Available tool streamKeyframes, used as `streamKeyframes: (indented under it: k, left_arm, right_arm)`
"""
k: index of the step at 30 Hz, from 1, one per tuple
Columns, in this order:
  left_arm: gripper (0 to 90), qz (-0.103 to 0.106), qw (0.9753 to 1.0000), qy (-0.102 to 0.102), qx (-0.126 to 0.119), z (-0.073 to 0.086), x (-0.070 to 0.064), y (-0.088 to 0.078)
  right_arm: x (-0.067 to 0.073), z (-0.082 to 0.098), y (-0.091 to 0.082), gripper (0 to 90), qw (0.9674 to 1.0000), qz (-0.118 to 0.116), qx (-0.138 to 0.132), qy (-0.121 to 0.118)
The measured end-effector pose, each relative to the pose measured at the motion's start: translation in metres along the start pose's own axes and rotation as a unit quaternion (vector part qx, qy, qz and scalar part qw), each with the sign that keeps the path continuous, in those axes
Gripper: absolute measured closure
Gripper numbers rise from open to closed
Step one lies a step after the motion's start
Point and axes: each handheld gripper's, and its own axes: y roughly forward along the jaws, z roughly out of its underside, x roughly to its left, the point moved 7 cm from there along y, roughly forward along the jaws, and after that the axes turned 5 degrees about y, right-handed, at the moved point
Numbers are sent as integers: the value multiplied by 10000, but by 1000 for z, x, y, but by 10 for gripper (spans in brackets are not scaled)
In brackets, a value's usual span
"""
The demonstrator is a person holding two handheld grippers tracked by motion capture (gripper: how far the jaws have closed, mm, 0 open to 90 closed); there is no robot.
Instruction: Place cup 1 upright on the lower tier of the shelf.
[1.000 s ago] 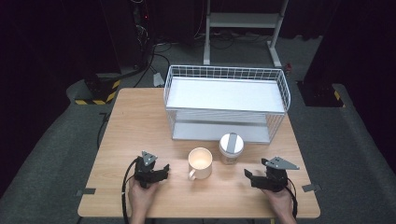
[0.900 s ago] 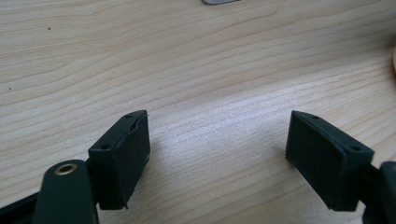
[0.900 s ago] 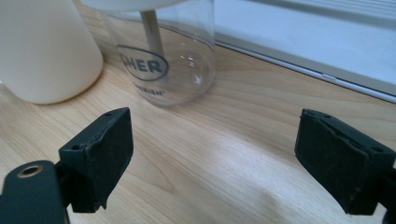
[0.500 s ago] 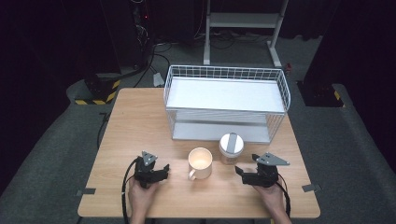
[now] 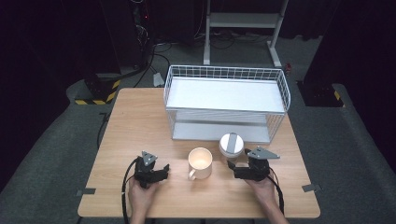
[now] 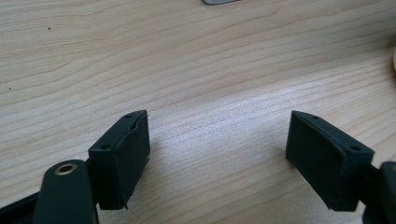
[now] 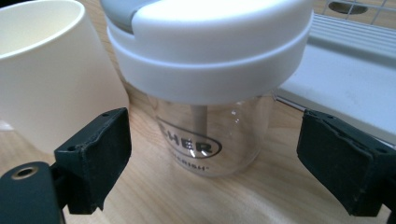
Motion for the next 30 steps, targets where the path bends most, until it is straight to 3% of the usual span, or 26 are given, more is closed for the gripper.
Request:
streamKeyframes:
  k: [18,30]
  left_arm:
    - [220,1,10000,-1,1,0,0,0]
    - [220,1,10000,0,2,0,0,0]
  right_arm:
    - [0,-5,18,98,10000,56,-41,21]
    - [-1,-4,30,98,9999,114,81,18]
